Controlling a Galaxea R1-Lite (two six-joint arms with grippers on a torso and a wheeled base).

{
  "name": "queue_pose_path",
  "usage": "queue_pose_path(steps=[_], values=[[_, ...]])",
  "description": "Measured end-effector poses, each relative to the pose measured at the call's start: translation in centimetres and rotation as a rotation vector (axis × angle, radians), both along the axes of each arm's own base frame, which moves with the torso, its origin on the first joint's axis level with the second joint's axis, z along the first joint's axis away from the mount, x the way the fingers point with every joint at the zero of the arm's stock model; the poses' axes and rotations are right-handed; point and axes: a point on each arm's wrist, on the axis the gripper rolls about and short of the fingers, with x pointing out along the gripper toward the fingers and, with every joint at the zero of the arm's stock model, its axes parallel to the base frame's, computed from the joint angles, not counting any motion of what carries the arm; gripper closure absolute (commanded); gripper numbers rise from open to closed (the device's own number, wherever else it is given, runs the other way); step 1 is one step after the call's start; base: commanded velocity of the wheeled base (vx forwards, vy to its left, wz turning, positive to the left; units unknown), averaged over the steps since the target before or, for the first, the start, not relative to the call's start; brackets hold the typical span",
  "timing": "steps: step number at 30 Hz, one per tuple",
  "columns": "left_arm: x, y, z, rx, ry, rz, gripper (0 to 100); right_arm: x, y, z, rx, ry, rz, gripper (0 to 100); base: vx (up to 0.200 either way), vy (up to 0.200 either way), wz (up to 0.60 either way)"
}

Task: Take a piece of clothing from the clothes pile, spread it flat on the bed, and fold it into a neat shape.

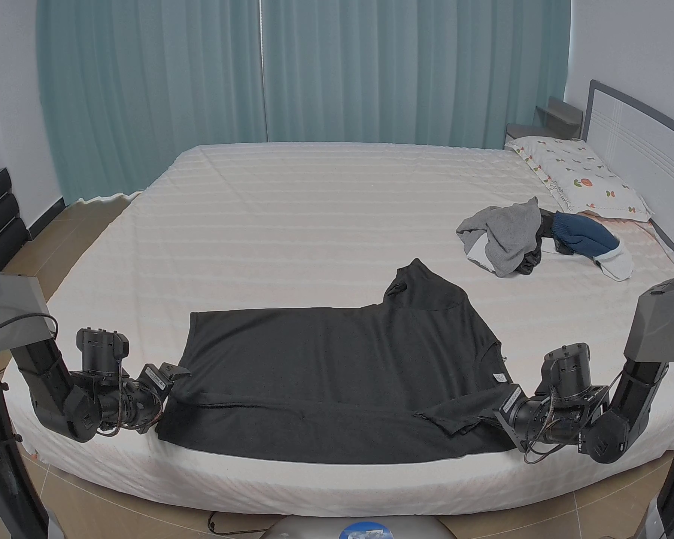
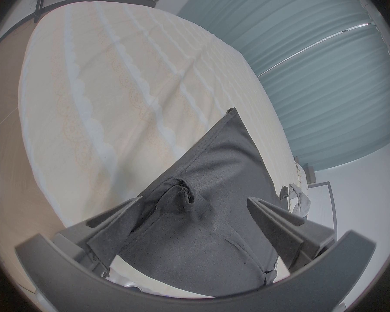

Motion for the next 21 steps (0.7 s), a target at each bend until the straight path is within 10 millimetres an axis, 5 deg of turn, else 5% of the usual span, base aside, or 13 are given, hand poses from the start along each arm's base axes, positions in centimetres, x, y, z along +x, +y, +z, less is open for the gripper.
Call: queue_pose_path(steps=[17,18,21], values=[[0.0,0.0,0.0,0.001,0.0,-0.001,0,-3.0,0.0,0.6,-0.019,0.032,0.047,100,0.0,0.0,0.0],[0.0,0.0,0.0,0.001,0.0,-0.001,0,-3.2,0.0,0.5,-0.025,0.035,0.053,0,0.0,0.0,0.0],[0.0,0.0,0.0,0.001,0.0,-0.001,0,-3.8,-0.2,0.3,-0.053,0.043,0.078,0,0.0,0.0,0.0]])
